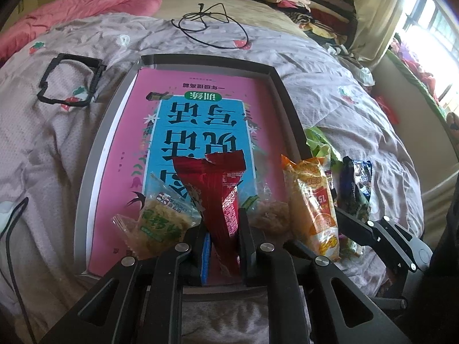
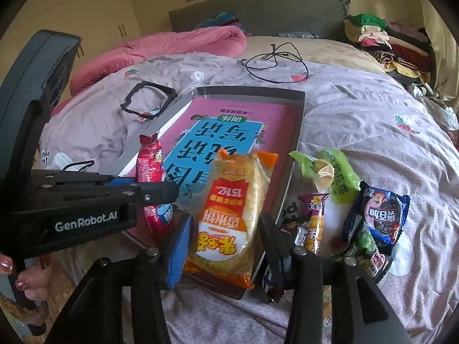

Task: Organize snacks
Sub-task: 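Lower the red snack onto the tray with the left tool while the right tool releases the bread packet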

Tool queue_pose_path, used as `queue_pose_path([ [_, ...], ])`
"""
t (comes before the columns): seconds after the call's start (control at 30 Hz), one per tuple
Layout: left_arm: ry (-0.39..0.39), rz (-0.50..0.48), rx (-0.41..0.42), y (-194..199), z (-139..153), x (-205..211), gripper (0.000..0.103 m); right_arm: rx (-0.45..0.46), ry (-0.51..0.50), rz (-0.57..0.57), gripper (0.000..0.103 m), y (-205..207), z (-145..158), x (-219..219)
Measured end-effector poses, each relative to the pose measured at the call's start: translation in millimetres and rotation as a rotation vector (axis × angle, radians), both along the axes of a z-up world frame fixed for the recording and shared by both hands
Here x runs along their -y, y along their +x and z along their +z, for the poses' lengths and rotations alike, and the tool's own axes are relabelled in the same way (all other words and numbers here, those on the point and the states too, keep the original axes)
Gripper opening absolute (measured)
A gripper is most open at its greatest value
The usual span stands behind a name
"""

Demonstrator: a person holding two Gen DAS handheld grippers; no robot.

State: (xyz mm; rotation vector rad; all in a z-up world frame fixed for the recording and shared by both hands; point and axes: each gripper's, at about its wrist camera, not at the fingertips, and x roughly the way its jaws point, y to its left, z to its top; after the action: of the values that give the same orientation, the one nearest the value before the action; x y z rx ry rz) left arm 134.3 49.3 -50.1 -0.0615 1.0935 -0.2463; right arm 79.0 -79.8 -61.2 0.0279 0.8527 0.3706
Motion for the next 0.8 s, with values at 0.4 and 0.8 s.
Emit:
queue_pose_path([
  [0.4, 0.005, 0.012, 0.002, 0, 1, -1, 0.03, 0.011, 0.002, -0.03, 0.064, -5, 4, 9],
  [0.8, -0.003, 0.026, 0.009, 0, 6, -5, 0.053, 0.025, 0.005, -0.008, 0.064, -9, 6, 5],
])
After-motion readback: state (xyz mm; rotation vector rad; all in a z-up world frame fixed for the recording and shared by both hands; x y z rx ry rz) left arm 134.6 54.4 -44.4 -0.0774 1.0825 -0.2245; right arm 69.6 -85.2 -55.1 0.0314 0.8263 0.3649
